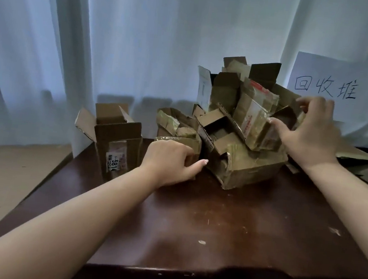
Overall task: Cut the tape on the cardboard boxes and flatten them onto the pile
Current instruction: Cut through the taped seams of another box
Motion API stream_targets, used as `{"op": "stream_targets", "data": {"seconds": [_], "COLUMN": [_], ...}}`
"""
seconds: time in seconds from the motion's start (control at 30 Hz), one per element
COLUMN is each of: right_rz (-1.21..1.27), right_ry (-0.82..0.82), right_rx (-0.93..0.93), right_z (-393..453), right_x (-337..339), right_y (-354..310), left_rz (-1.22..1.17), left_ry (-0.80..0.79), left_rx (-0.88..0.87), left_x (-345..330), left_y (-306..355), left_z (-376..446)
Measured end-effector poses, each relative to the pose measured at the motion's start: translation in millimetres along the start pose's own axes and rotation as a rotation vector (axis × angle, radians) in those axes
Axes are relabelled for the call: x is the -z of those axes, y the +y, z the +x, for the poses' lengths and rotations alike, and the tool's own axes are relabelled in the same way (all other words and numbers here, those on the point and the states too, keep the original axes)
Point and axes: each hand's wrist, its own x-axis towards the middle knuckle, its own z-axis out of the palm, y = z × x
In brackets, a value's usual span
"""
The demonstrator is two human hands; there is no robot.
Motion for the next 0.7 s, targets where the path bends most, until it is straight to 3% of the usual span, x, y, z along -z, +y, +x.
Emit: {"op": "stream_targets", "data": {"seconds": [0.13,0.23,0.4,0.53,0.7], "right_rz": [-0.097,-0.126,-0.138,-0.017,0.010], "right_ry": [-0.193,-0.218,-0.127,0.082,0.239], "right_rx": [0.008,-0.007,-0.134,-0.177,-0.164], "right_z": [30,36,26,25,26], "right_x": [-12,-20,-28,-17,11], "right_y": [3,8,13,12,22], "left_rz": [-0.092,-0.136,-0.211,-0.319,-0.443], "left_ry": [0.045,0.047,0.004,-0.221,-0.374], "left_rx": [-0.006,-0.014,-0.026,-0.107,-0.103], "left_x": [-3,-2,-4,-9,-19], "left_y": [-1,5,18,29,37], "left_z": [9,18,30,37,43]}}
